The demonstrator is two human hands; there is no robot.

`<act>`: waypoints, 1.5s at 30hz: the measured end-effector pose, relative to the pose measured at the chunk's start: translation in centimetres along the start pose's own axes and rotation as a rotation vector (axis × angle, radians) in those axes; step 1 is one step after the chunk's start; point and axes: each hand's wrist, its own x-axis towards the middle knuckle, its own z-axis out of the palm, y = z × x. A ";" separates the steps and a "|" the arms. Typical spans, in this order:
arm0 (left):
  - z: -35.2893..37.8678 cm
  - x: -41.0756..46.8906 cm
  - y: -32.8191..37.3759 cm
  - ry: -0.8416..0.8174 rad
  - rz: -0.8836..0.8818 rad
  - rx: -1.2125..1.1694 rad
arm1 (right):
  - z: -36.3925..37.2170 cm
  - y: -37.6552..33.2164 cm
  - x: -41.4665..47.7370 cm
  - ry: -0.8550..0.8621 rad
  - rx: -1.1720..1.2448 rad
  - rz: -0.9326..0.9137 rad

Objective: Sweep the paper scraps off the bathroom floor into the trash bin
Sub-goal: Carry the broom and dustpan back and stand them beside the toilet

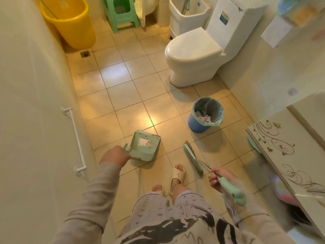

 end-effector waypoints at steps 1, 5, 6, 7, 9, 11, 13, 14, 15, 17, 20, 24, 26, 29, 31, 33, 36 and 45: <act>-0.4 0.3 0.4 0.017 -0.002 0.030 | -0.1 -0.6 0.3 -0.009 0.003 0.008; -1.5 0.7 2.3 0.126 -0.025 0.131 | -0.8 -3.7 1.6 0.001 -0.075 0.030; -1.8 1.0 2.7 0.140 -0.037 0.132 | -0.9 -4.6 2.0 -0.010 -0.089 0.050; -2.1 1.3 3.0 0.143 -0.053 0.124 | -0.9 -5.7 2.4 -0.020 -0.096 0.073; -2.9 2.0 3.6 0.129 -0.091 0.086 | -0.5 -8.1 3.0 -0.024 -0.108 0.130; -3.8 2.5 3.9 0.130 -0.129 0.039 | 0.4 -10.6 3.6 -0.029 -0.164 0.185; -4.6 2.9 3.7 0.163 -0.162 -0.003 | 1.6 -12.8 4.0 -0.036 -0.247 0.220; -4.8 3.0 3.4 0.184 -0.185 -0.023 | 2.2 -13.8 4.2 -0.039 -0.283 0.224; -5.0 3.1 3.1 0.206 -0.215 -0.047 | 2.9 -14.7 4.3 -0.046 -0.311 0.218; -5.1 3.0 2.3 0.252 -0.291 -0.113 | 4.2 -16.8 4.4 -0.061 -0.345 0.206; -5.1 3.0 2.0 0.297 -0.381 -0.203 | 6.6 -20.8 4.4 -0.090 -0.390 0.174; -6.0 4.3 3.5 0.338 -0.441 -0.266 | 11.3 -25.7 4.4 -0.142 -0.489 0.118; -7.1 5.4 4.3 0.371 -0.455 -0.283 | 13.8 -27.5 4.3 -0.178 -0.504 0.074; -8.9 7.0 4.8 0.413 -0.475 -0.317 | 17.4 -30.1 3.8 -0.224 -0.516 0.045; -10.4 8.1 4.9 0.436 -0.463 -0.334 | 19.6 -31.4 3.5 -0.250 -0.516 0.034; -12.0 9.6 5.0 0.446 -0.444 -0.331 | 22.0 -32.5 3.5 -0.257 -0.503 0.022; -14.8 13.2 5.2 0.457 -0.402 -0.291 | 25.8 -33.9 4.4 -0.261 -0.477 0.005; -26.1 25.3 6.8 0.433 -0.194 -0.168 | 36.1 -38.1 6.6 -0.125 -0.429 -0.010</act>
